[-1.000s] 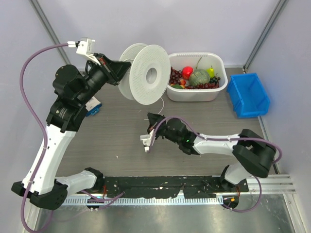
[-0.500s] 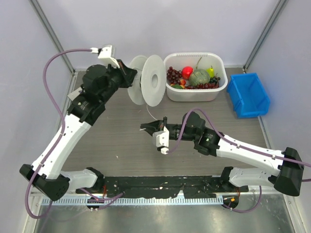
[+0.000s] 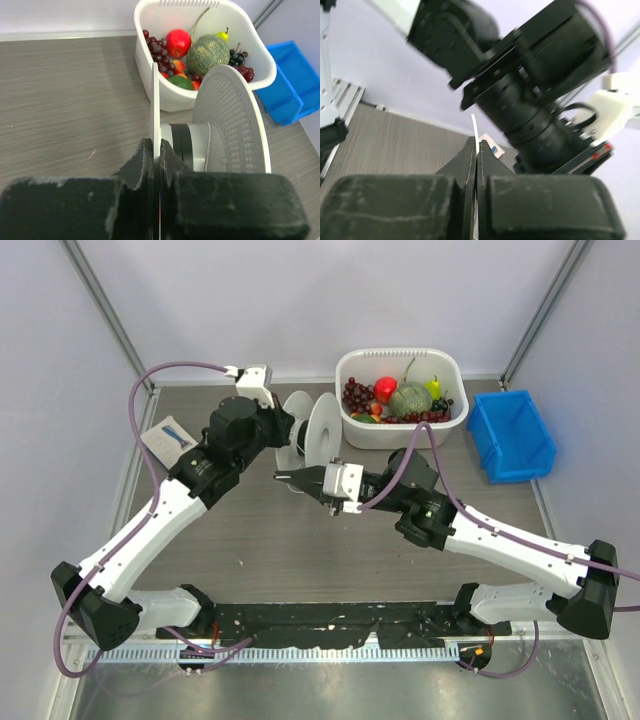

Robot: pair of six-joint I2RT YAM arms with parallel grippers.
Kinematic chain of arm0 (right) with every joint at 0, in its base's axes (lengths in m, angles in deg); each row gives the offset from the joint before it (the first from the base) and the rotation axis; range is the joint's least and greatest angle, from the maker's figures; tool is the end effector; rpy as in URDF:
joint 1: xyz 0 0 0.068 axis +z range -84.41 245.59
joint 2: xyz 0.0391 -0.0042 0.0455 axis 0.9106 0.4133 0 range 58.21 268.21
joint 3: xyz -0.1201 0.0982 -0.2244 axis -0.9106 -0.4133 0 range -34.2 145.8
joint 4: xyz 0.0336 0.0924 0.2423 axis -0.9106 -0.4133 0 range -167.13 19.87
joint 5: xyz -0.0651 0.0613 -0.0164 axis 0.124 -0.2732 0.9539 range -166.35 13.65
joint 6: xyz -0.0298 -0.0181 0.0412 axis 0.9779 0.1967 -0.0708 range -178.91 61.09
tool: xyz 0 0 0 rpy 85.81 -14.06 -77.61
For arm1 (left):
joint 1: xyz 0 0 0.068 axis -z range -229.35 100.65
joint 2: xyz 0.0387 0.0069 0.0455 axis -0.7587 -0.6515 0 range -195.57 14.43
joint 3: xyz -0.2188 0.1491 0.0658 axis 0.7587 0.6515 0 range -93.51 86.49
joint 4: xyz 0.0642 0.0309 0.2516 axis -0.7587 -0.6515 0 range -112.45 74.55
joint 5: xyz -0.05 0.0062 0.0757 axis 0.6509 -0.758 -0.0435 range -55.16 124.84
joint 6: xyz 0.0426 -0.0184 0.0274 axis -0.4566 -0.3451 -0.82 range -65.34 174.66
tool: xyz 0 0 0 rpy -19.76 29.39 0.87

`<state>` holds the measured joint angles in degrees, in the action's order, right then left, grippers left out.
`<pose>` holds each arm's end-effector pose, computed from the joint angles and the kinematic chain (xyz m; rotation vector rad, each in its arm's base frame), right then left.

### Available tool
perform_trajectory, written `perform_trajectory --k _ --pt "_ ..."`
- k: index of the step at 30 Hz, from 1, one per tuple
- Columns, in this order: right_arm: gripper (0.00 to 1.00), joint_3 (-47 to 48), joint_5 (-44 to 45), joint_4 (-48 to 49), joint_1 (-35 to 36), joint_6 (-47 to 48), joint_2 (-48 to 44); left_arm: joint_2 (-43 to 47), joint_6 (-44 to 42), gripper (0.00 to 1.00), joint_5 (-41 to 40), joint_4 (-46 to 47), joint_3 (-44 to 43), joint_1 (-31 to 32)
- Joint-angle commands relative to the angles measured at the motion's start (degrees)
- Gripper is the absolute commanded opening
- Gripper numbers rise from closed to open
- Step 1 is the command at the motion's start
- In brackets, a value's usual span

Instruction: Wrap the cables

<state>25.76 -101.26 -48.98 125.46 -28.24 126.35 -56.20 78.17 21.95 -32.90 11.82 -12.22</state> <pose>0.1258 0.2465 0.4068 -1.2243 0.6847 0.7170 0.2267 -0.1617 0.4145 0.0549 1.8324 -0.5498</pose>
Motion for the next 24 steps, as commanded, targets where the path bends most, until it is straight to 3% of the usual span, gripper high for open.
perform_trajectory --k 1,7,17,24 --pt "0.01 3.49 4.95 8.81 0.06 -8.08 0.32 3.13 0.14 0.00 1.89 8.31 0.49 0.49" --pt "0.01 6.04 13.56 15.15 -0.02 -14.14 2.78 4.36 -0.92 0.00 3.83 9.46 3.39 2.34" --pt "0.01 9.12 27.97 23.24 -2.04 -13.89 4.99 7.70 -2.77 0.00 6.73 11.03 9.89 3.57" --pt "0.01 9.82 29.21 23.24 -6.17 -13.45 4.55 9.98 -2.85 0.00 12.17 13.41 13.06 3.66"
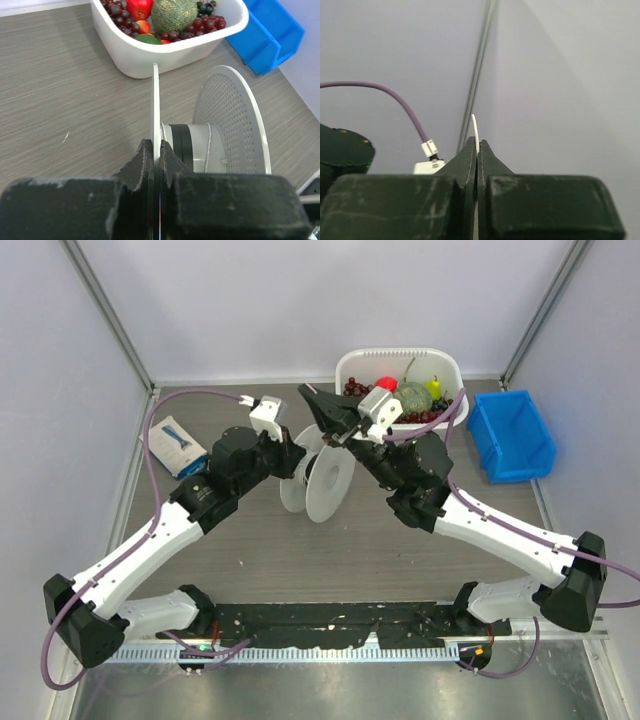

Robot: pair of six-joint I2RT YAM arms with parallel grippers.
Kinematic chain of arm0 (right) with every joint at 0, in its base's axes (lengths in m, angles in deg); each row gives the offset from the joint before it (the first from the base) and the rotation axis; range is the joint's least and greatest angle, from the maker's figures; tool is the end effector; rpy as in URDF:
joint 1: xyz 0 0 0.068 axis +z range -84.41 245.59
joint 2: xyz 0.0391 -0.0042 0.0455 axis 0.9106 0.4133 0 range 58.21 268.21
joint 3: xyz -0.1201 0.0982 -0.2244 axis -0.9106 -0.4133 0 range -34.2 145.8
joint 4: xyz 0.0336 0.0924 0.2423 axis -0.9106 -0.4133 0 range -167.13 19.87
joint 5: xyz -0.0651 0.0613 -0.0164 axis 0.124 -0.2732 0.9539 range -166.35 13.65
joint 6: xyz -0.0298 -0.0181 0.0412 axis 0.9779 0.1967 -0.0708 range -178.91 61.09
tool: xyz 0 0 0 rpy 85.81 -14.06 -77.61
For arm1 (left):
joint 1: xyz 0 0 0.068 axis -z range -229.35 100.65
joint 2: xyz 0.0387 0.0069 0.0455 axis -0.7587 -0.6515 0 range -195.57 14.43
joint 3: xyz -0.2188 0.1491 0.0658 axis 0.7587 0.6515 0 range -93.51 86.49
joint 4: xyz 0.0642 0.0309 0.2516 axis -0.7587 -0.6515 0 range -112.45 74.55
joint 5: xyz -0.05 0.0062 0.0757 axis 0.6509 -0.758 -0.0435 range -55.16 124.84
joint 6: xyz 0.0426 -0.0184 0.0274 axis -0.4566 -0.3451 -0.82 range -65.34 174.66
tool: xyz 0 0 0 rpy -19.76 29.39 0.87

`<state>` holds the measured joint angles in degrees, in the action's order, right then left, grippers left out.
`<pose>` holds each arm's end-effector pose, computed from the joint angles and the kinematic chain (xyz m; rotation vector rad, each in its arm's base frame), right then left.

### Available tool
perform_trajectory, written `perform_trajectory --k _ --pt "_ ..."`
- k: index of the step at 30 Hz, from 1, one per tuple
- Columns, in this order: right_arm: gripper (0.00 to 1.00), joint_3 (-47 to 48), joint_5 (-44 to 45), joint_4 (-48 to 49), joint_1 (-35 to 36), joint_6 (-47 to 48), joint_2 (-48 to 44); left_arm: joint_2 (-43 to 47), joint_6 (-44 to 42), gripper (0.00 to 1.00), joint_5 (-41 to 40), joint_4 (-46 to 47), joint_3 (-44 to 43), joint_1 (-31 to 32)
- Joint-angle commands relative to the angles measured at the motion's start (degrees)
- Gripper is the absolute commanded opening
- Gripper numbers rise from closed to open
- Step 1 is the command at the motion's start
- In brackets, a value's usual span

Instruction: Wrap the cables

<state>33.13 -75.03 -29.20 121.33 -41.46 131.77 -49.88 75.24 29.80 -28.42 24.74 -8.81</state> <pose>0.1615 0.2355 0.4621 -0.5678 0.8009 0.6038 0.1984 -0.1657 0.3712 0.2657 1.8744 -0.6594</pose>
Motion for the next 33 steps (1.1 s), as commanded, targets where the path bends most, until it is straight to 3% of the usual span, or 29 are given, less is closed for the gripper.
perform_trajectory --k 1,5,16,27,33 --pt "0.01 2.37 2.72 3.20 -2.48 -0.31 -0.96 3.84 -0.01 0.00 4.77 9.10 0.41 0.25" --pt "0.01 3.07 2.81 3.02 -4.94 -0.22 -0.70 5.51 -0.89 0.00 12.49 10.77 1.99 0.25" --pt "0.01 7.81 2.98 1.97 -11.27 -5.32 2.99 7.18 -6.94 0.00 19.89 11.48 4.89 2.97" --pt "0.01 13.53 0.17 -1.99 -16.63 -8.05 3.17 8.42 -18.54 0.00 11.28 9.37 9.19 7.45" --pt "0.01 12.22 -0.44 -5.06 -16.99 -8.66 1.24 8.68 -24.53 0.00 -2.05 12.17 10.17 9.91"
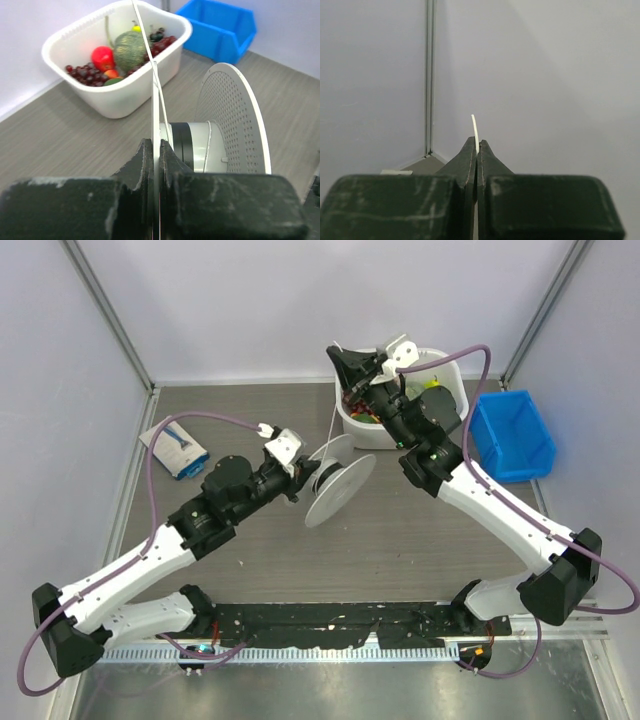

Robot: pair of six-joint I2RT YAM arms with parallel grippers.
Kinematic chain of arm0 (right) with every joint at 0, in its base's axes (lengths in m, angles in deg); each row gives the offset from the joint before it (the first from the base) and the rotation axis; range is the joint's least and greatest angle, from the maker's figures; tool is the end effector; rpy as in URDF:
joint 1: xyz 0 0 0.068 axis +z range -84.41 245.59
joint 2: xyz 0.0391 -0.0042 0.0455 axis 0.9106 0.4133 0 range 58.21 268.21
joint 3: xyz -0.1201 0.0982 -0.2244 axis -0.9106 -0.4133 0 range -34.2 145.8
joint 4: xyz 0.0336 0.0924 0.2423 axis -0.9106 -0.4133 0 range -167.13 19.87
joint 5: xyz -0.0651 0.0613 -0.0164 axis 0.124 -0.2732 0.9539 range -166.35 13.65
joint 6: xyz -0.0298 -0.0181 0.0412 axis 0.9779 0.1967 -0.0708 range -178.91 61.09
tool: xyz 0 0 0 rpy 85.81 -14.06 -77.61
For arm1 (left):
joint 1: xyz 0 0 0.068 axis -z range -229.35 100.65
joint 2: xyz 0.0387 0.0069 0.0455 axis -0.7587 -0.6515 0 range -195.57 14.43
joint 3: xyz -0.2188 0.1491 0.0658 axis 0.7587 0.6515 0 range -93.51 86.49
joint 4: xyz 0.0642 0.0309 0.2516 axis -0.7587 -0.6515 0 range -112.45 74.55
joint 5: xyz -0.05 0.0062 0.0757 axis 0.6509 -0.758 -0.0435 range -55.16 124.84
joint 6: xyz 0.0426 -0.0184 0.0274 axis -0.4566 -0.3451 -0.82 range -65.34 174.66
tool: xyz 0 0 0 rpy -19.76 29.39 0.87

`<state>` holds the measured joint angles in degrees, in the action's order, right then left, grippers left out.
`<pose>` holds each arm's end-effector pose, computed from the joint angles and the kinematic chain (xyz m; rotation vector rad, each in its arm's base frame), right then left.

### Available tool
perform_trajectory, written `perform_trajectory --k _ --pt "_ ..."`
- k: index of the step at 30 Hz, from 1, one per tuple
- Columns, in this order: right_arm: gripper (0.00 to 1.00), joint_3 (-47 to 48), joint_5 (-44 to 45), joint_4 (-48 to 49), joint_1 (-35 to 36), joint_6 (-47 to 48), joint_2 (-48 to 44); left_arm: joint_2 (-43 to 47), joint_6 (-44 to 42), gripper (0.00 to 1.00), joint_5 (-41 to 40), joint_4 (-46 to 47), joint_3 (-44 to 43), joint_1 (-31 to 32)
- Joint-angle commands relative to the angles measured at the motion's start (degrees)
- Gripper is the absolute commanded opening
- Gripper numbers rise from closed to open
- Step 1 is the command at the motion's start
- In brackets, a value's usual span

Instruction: Wrap the cables

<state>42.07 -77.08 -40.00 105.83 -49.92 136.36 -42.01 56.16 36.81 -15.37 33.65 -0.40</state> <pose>0.2358 0.2000 0.4756 -0.4648 0.9865 0.4980 0.1512 -0.1756 0.3713 0.7004 1.5259 -0.6988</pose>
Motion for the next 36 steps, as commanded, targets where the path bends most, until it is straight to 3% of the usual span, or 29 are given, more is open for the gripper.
perform_trajectory --k 1,6,11,19,25,36 --pt "0.01 2.40 -1.87 4.77 -1.49 -0.29 -4.14 0.90 -5.63 0.00 -11.71 -0.43 1.07 1.50" --pt "0.01 -0.33 -7.44 1.34 -1.49 -0.99 -7.57 0.64 -4.14 0.00 -20.51 3.08 1.77 4.66" --pt "0.01 -1.47 -9.29 -0.95 -1.49 -1.00 -9.59 -0.42 -3.25 0.00 -21.84 4.23 1.95 5.37" --pt "0.01 -2.09 0.55 -0.95 -1.93 2.96 -10.03 3.88 -4.84 0.00 -18.68 5.72 5.64 5.46" --pt "0.01 -1.30 5.30 -5.51 -6.05 -3.26 -8.72 9.07 -5.97 0.00 -12.53 7.21 8.19 5.46" --pt "0.01 -2.44 -0.56 -16.41 -15.54 -19.01 -7.22 15.83 -21.34 0.00 -3.13 16.25 12.84 5.54"
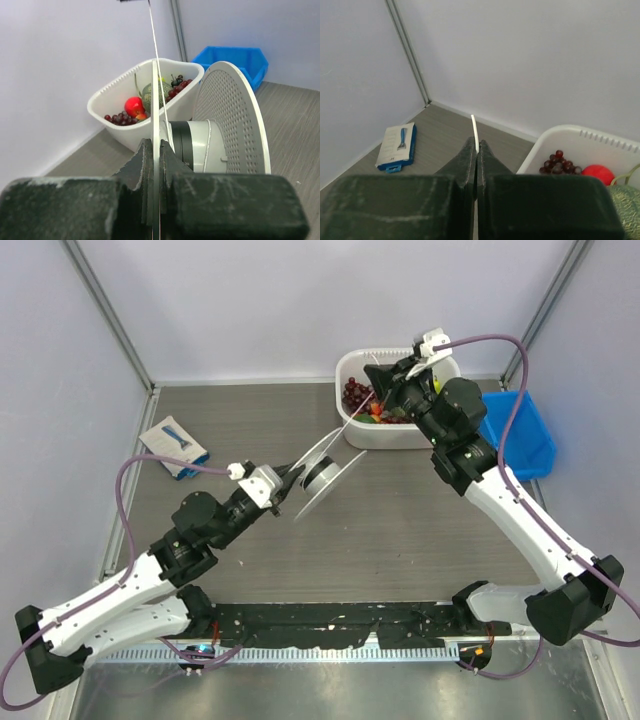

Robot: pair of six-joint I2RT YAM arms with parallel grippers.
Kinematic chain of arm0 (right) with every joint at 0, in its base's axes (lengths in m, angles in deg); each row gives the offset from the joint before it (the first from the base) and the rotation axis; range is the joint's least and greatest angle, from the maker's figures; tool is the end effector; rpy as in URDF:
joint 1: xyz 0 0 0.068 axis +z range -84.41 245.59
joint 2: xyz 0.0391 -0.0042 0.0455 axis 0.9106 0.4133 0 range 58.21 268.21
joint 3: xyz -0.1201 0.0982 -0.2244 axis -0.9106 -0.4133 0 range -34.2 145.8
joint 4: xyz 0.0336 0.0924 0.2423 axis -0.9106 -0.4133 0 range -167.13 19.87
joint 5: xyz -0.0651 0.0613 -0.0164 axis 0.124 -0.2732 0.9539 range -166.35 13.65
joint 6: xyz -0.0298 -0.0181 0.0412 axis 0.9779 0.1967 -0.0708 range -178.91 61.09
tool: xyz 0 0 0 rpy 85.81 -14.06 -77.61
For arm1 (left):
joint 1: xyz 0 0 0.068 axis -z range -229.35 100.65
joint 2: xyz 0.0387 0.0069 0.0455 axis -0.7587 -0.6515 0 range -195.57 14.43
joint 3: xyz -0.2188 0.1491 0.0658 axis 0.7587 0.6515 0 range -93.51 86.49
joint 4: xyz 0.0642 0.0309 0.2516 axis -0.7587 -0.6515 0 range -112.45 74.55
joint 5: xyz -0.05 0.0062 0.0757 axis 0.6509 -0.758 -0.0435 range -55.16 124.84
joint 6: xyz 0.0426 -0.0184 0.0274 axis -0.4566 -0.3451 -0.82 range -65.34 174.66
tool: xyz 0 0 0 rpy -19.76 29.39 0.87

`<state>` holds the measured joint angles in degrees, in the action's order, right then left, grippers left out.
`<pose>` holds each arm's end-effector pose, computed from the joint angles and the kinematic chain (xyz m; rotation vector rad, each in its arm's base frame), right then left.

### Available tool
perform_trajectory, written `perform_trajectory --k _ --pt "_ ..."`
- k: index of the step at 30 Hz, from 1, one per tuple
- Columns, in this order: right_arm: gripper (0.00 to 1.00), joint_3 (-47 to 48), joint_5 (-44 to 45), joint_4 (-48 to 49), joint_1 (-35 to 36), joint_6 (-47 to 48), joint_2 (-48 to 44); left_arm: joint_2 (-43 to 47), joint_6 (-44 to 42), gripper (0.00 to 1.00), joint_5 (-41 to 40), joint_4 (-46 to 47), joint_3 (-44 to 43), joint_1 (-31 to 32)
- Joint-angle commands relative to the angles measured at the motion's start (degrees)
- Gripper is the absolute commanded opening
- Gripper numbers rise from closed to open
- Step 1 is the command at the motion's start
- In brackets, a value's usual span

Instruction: Wrap the cables

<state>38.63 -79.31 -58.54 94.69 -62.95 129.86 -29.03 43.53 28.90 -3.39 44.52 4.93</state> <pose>0.2503 0.1414 0.4532 -0.3396 1.3243 0.5218 0.1094 -0.1460 0.3688 0.6864 1.2314 -0.5549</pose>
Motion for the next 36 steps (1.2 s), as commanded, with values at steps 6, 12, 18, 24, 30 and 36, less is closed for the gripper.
perform_trajectory --k 6,12,18,24,30,36 --pt "0.01 -0.85 -2.74 -2.01 -8.00 -13.19 0.32 5.75 -21.70 0.00 14.35 8.86 3.48 0.21" --pt "0.01 -4.19 -8.72 -3.86 -8.62 -20.21 -0.73 7.34 -32.80 0.00 23.68 9.74 5.41 0.21" --pt "0.01 -8.14 -9.78 -5.44 -8.54 -22.59 -1.87 6.20 -35.00 0.00 26.58 12.02 3.92 0.21" --pt "0.01 -12.62 -11.97 -5.88 -8.80 -26.02 -1.87 3.74 -30.28 0.00 24.84 11.59 -1.60 0.39" --pt "0.01 -14.48 -15.23 -4.83 -8.89 -30.59 -0.12 -0.82 -15.34 0.00 15.01 9.31 -9.52 0.39" --pt "0.01 -13.51 -20.06 -1.50 -10.90 -39.37 3.66 -5.22 2.23 0.00 1.83 4.13 -19.35 0.39"
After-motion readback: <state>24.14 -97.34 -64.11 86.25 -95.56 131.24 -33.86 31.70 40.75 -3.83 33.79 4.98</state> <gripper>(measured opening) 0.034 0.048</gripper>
